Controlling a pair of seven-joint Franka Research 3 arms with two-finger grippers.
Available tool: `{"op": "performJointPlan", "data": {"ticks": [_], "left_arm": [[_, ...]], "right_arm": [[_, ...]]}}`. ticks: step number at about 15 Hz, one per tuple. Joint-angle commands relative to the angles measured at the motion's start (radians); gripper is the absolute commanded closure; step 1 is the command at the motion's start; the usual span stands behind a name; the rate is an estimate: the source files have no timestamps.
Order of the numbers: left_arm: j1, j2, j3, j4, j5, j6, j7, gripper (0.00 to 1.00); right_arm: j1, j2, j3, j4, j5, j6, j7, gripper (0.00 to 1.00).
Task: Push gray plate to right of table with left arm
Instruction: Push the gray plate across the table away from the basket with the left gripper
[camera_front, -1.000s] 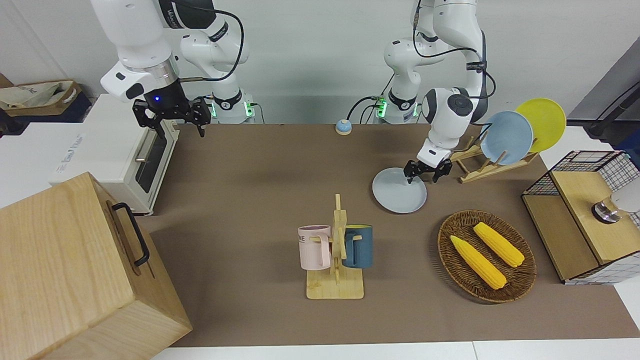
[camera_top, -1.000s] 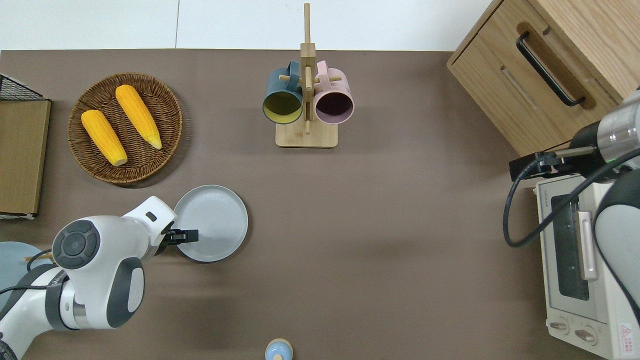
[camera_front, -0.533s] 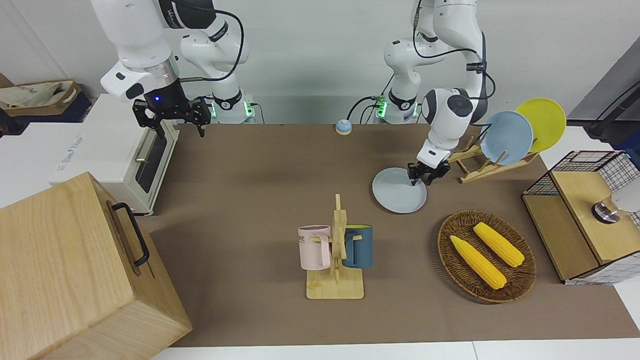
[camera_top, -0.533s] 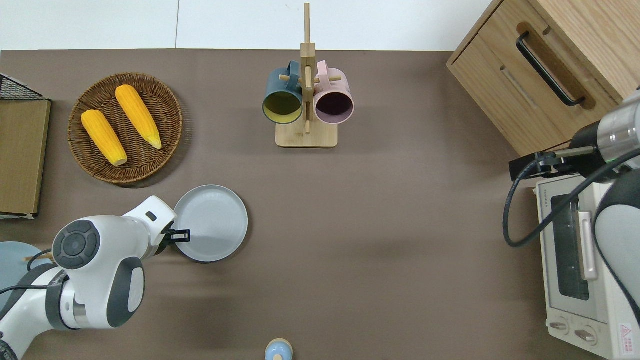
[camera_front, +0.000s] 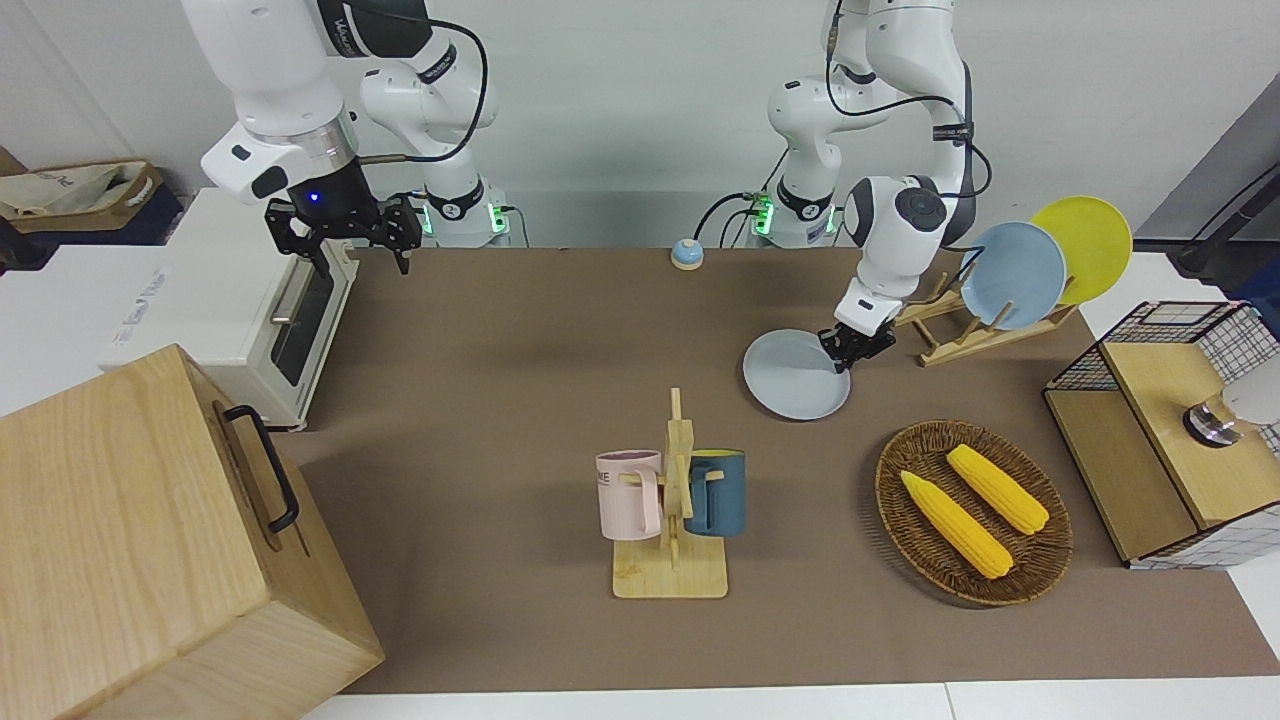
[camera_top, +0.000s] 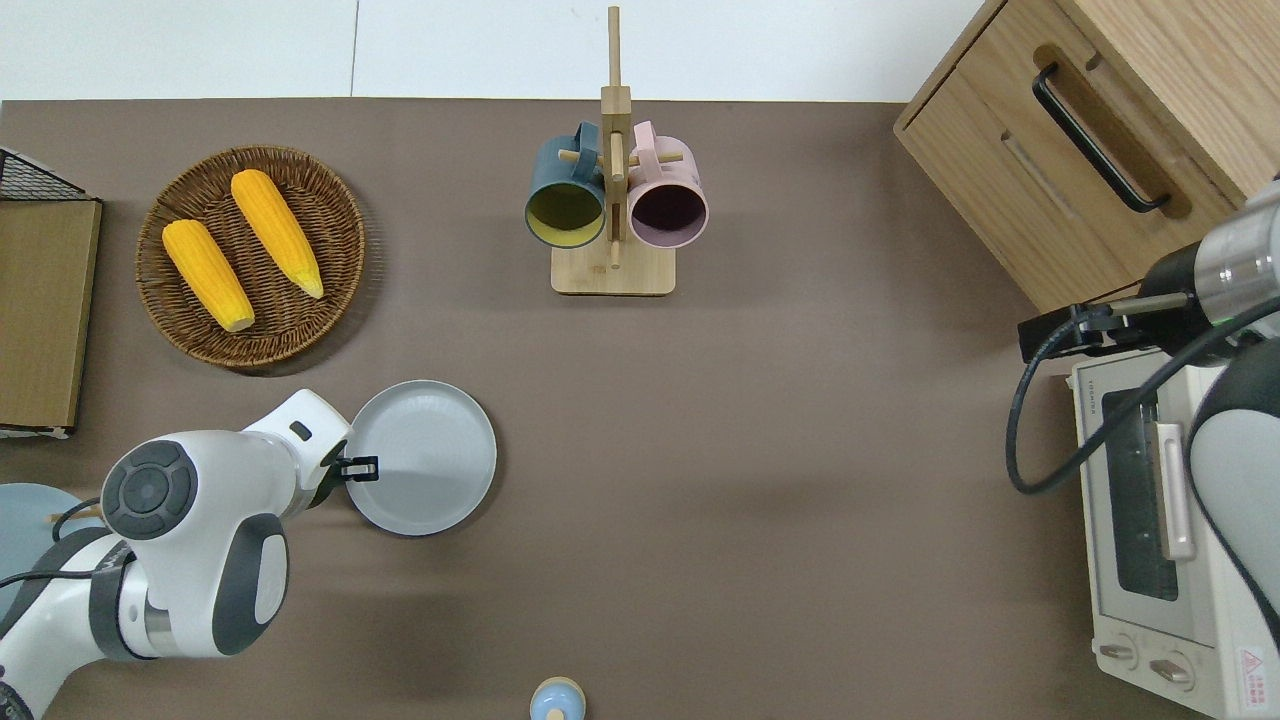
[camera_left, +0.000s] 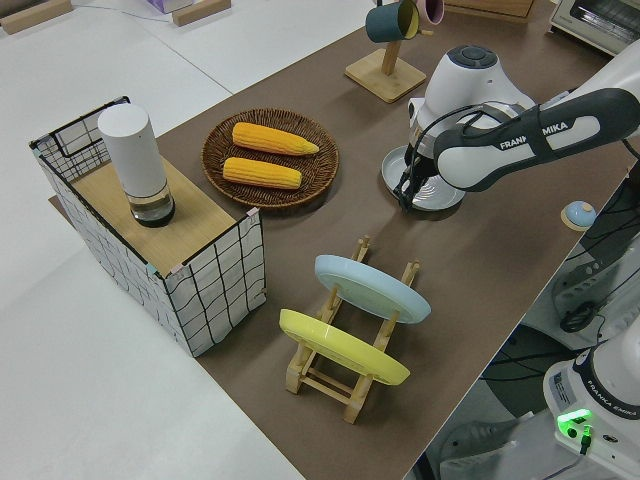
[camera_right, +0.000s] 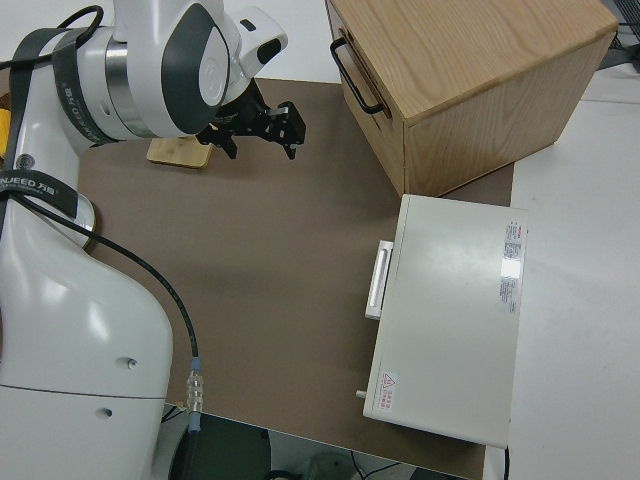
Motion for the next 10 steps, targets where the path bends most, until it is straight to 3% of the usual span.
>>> {"op": "performJointPlan", "data": {"ticks": [1,10], "left_arm": [[-0.017,0.013,0.01,-0.018,-0.011,0.016,0.0,1.0],[-0.152,0.03,0.008,-0.012,-0.011,0.019,-0.181,1.0]], "right_arm": [[-0.001,-0.006,0.0,0.001,0.007,-0.01,0.003,0.017],[-0.001,-0.006,0.0,0.001,0.007,-0.01,0.003,0.017]]}}
